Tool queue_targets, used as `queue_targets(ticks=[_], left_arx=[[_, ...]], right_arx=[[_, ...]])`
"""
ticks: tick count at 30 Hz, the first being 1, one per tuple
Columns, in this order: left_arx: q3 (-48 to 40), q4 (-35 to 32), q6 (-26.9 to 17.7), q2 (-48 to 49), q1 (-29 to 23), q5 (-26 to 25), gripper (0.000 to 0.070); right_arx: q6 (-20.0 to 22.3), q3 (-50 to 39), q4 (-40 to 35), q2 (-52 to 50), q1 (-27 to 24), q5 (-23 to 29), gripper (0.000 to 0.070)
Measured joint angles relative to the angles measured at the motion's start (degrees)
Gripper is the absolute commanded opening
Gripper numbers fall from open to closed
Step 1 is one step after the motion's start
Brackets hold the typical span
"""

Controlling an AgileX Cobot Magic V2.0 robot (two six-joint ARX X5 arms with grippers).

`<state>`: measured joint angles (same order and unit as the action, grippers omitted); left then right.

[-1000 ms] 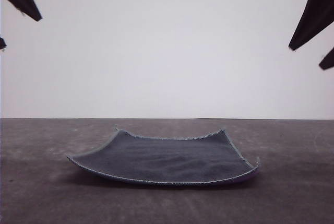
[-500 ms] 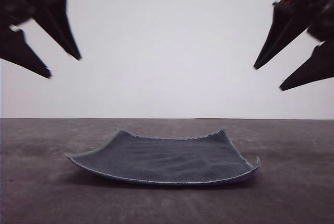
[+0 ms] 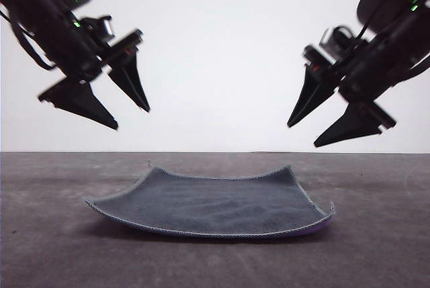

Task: Fold clothes

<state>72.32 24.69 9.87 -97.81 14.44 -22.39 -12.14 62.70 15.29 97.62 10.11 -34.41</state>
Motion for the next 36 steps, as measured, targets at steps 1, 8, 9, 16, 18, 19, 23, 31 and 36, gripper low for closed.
queue_targets(ticks=[1, 8, 9, 16, 18, 19, 23, 31, 36], left_arx=[[0.9, -0.4, 0.0, -1.5, 0.0, 0.0, 0.0403], [5.0, -1.7, 0.0, -9.7, 0.0, 0.0, 0.0406], [5.4, -1.8, 0.0, -10.7, 0.0, 0.0, 0.0406], [5.7, -3.8, 0.0, -14.0, 0.1, -1.4, 0.0406], [5.8, -4.5, 0.0, -14.1, 0.1, -2.1, 0.0406], [5.9, -4.8, 0.0, -14.3, 0.2, -2.5, 0.0406], [6.0, -5.3, 0.2, -15.8, 0.5, -3.1, 0.0406], [6.0, -7.6, 1.7, -17.8, 1.3, -5.0, 0.0406], [6.0, -8.3, 2.3, -17.8, 1.9, -6.7, 0.0406]], right_arx=[[0.1, 1.1, -0.1, 1.4, 0.0, 0.0, 0.0374], [0.9, 6.3, -0.4, 7.9, 0.0, 0.0, 0.0373], [1.1, 6.8, -0.4, 8.5, 0.0, 0.0, 0.0373], [1.5, 7.4, -0.9, 11.0, 0.0, 0.0, 0.0373], [1.5, 7.4, -1.0, 11.3, 0.0, 0.0, 0.0373], [1.5, 7.4, -1.2, 11.4, 0.0, 0.0, 0.0373], [1.5, 7.4, -1.3, 11.6, 0.0, 0.0, 0.0373], [1.5, 7.4, -1.4, 11.6, 0.0, -0.1, 0.0373], [1.5, 7.4, -1.5, 11.7, 0.0, -2.1, 0.0346]])
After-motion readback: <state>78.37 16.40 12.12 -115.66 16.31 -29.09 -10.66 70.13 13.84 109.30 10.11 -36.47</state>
